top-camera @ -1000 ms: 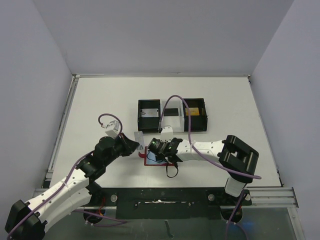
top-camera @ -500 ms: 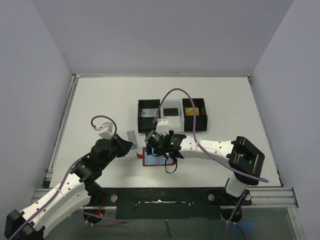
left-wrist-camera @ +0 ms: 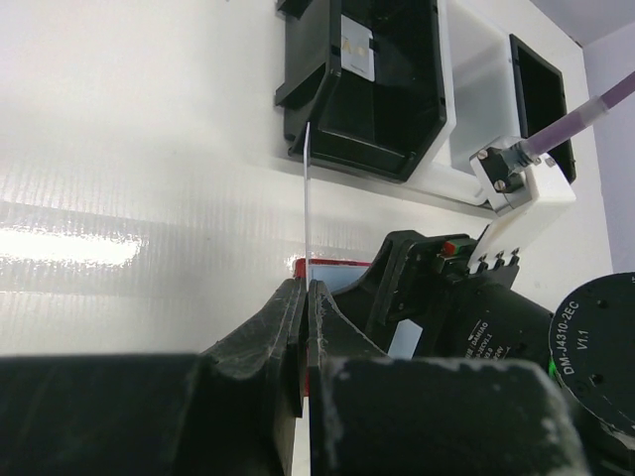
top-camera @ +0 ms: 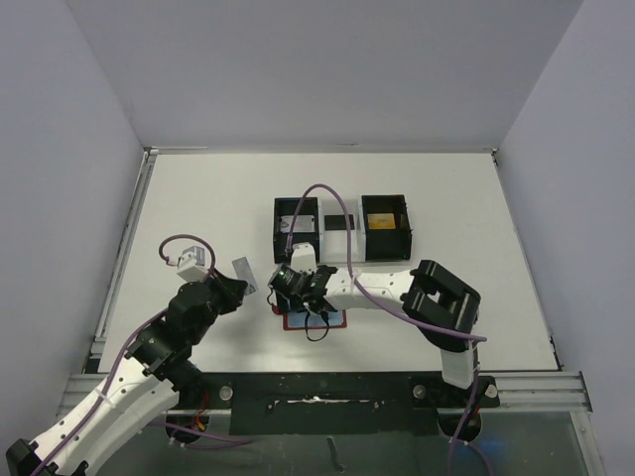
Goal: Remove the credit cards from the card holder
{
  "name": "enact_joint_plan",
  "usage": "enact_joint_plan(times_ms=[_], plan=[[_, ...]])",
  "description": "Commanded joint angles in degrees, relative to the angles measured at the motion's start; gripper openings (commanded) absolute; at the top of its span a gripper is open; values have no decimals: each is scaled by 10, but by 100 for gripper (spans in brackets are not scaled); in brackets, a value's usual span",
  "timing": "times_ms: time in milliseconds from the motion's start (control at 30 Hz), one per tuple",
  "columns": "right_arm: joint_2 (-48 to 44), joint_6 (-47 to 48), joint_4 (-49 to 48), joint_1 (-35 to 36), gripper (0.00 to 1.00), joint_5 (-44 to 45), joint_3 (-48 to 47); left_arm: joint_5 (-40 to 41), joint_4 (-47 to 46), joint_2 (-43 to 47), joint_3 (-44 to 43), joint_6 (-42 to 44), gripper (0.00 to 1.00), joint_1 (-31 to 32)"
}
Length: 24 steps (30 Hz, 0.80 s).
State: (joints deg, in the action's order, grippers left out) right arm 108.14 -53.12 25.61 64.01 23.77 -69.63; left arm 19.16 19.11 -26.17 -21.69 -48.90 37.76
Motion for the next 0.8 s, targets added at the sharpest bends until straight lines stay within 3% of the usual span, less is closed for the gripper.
enact_joint_plan(times_ms=[0, 167, 367, 467, 767], plan=[[19, -4, 28, 11, 77, 9, -30, 14, -3, 3, -31, -1, 0, -4], [42, -16, 83, 17, 76, 45, -48, 12, -3, -4, -31, 2, 0, -5], [33, 10, 51, 28, 78, 21, -51, 16, -29, -10, -19, -2, 0, -5], [41, 19, 47, 28, 66, 25, -49, 28, -26, -9, -25, -1, 0, -5], [33, 24, 38, 24, 47, 28, -20, 30, 3, 3, -32, 1, 0, -4]])
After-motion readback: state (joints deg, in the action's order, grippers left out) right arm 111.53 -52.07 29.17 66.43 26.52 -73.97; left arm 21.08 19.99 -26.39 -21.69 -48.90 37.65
